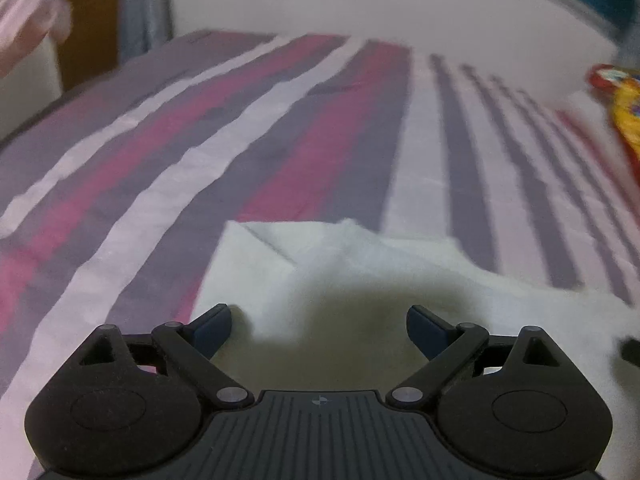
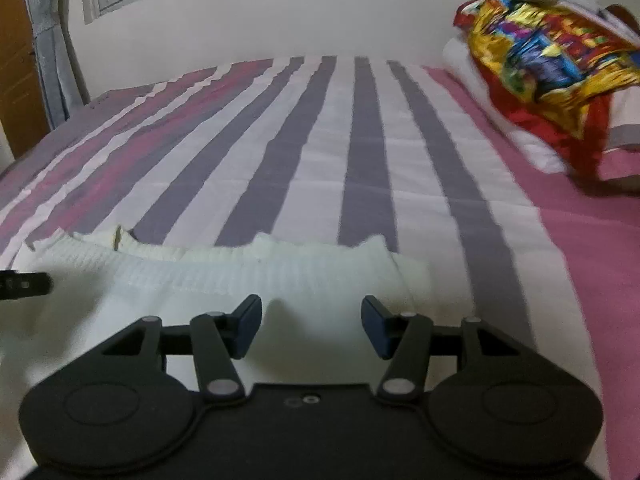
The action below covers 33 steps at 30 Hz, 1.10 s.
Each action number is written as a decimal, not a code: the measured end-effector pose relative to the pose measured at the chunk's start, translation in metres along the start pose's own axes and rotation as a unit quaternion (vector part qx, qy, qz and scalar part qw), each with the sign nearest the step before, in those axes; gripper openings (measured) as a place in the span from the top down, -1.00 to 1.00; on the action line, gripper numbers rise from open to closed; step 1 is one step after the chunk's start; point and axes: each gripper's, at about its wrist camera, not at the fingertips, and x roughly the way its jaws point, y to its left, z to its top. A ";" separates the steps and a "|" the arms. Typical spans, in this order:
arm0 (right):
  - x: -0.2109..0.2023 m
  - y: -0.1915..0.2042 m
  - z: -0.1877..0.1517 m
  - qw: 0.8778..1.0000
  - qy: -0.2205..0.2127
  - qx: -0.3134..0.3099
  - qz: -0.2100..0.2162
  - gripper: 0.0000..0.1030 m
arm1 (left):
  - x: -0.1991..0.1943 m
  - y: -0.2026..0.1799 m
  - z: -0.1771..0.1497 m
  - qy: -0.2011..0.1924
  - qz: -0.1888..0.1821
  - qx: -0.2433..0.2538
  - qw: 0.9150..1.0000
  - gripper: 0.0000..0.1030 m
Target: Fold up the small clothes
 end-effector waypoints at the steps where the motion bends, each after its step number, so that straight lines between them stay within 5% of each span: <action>1: 0.007 -0.003 0.002 1.000 0.005 0.000 -0.007 -0.06 | 0.006 0.003 0.000 0.004 0.010 -0.005 1.000 -0.82; 8: 0.023 -0.018 -0.007 0.998 0.022 -0.010 -0.055 -0.04 | 0.002 0.003 -0.010 -0.008 0.028 0.017 0.999 -0.82; 19: -0.048 0.024 -0.048 0.999 -0.001 -0.053 -0.014 -0.12 | -0.054 0.010 -0.068 -0.003 0.012 0.090 0.996 -0.82; 21: -0.036 0.026 -0.058 0.997 0.030 -0.065 -0.037 -0.15 | -0.056 0.013 -0.066 0.006 0.012 0.073 0.997 -0.82; 33: -0.049 0.007 -0.066 0.997 0.036 -0.014 -0.069 -0.23 | -0.064 0.024 -0.079 0.015 0.020 0.072 0.997 -0.82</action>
